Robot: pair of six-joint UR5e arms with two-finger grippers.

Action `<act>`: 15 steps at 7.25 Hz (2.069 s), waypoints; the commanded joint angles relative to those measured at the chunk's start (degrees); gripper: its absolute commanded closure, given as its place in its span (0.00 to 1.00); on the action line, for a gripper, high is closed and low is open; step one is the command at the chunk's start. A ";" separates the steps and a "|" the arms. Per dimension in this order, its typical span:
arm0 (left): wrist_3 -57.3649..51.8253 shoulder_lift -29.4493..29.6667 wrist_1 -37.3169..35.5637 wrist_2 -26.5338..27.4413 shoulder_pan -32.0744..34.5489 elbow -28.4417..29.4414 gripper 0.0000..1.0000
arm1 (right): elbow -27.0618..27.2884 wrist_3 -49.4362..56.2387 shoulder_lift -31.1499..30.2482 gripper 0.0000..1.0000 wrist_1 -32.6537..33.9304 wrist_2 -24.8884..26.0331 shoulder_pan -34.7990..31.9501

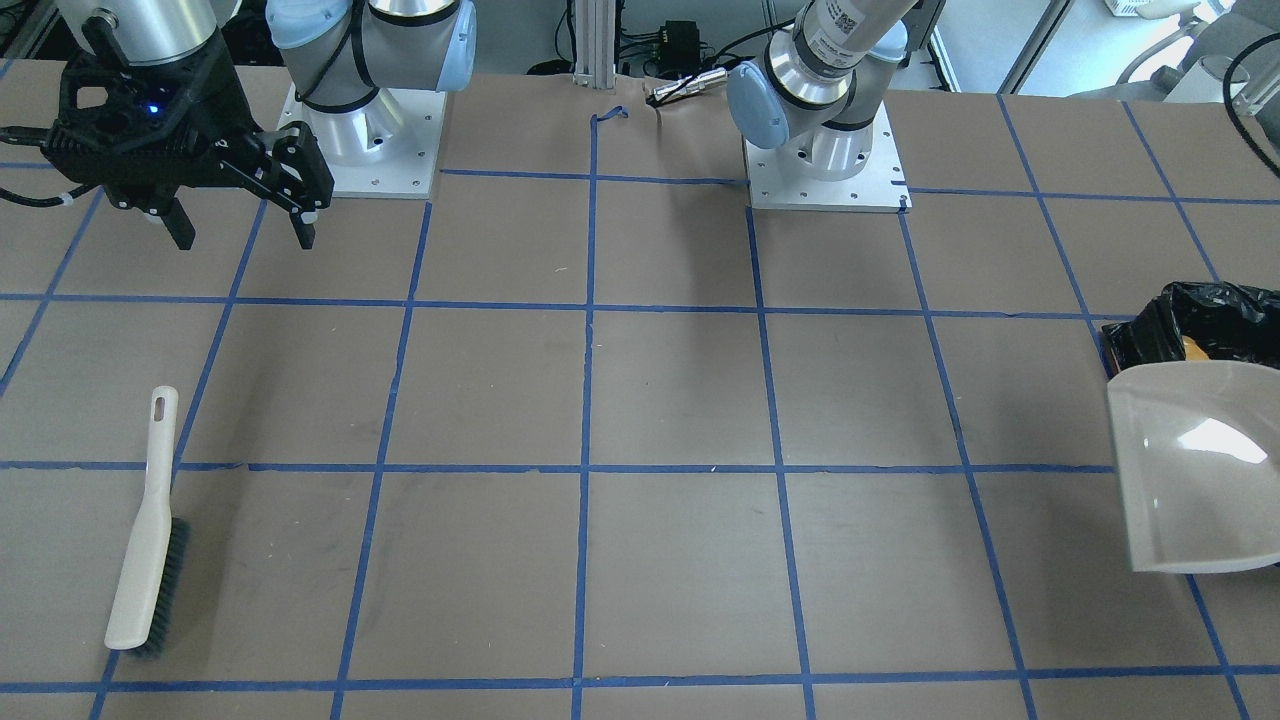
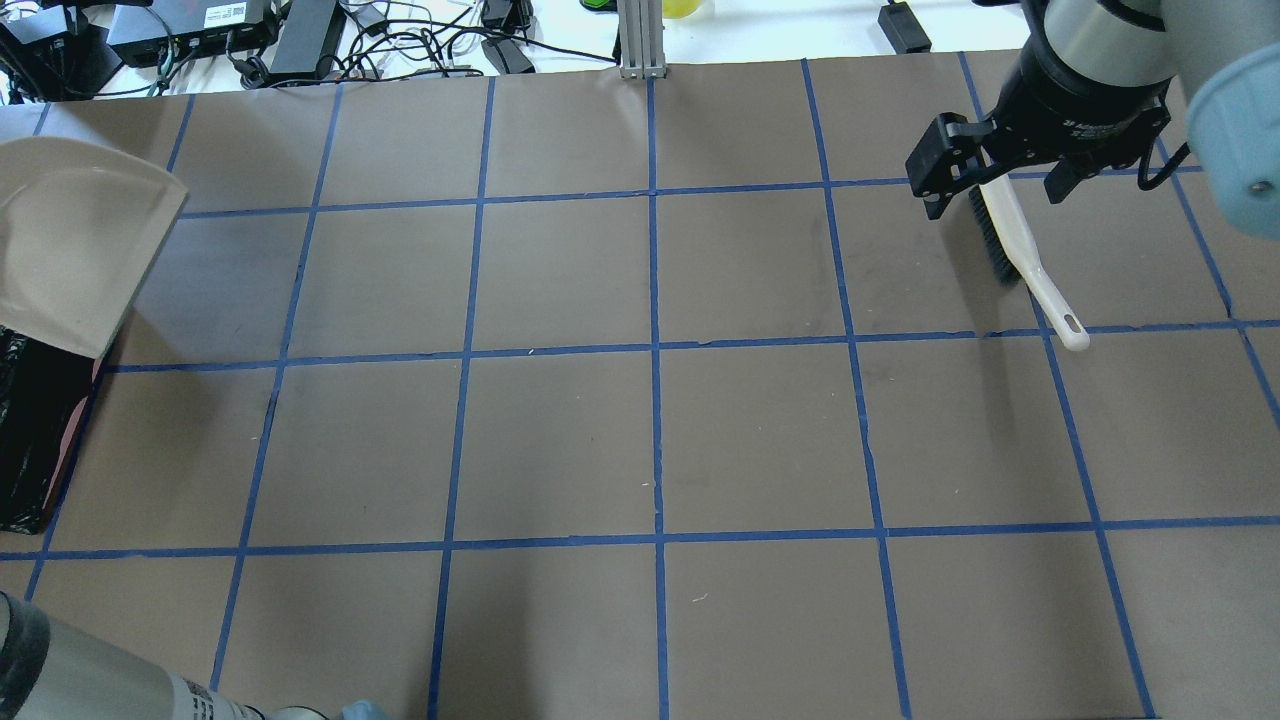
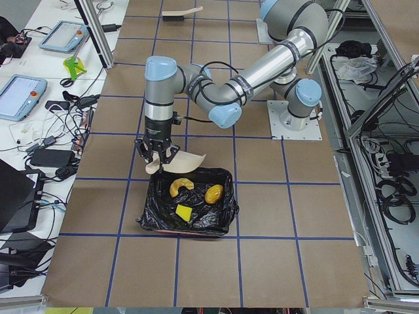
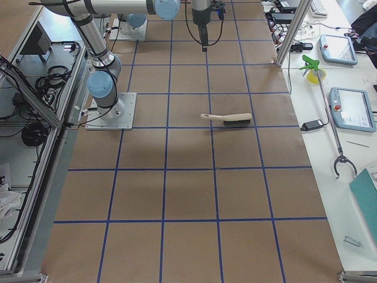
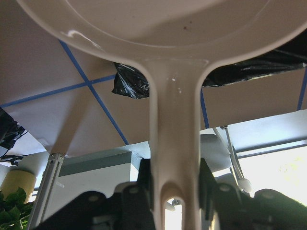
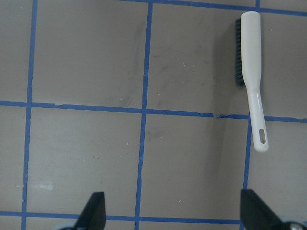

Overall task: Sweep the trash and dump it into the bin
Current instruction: 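Bring the empty dustpan back and set it on the table with the left gripper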

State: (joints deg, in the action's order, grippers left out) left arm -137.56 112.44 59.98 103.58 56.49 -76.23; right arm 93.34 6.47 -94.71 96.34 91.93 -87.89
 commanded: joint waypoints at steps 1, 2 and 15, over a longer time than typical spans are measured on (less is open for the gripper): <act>8.86 1.55 6.00 -11.84 2.14 -0.06 1.00 | 0.00 -0.06 -0.21 0.00 -0.10 -0.17 0.00; 11.67 2.51 8.90 -15.48 2.83 -0.06 1.00 | 0.00 -0.06 -0.21 0.00 -0.10 -1.56 0.00; 34.55 14.91 13.42 -17.62 19.28 -0.06 0.31 | 0.09 -0.06 -0.47 0.00 -0.10 -2.54 0.00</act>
State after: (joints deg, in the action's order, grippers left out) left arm -102.92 127.08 74.36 85.85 75.72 -76.34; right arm 93.43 6.42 -95.17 96.24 89.53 -87.89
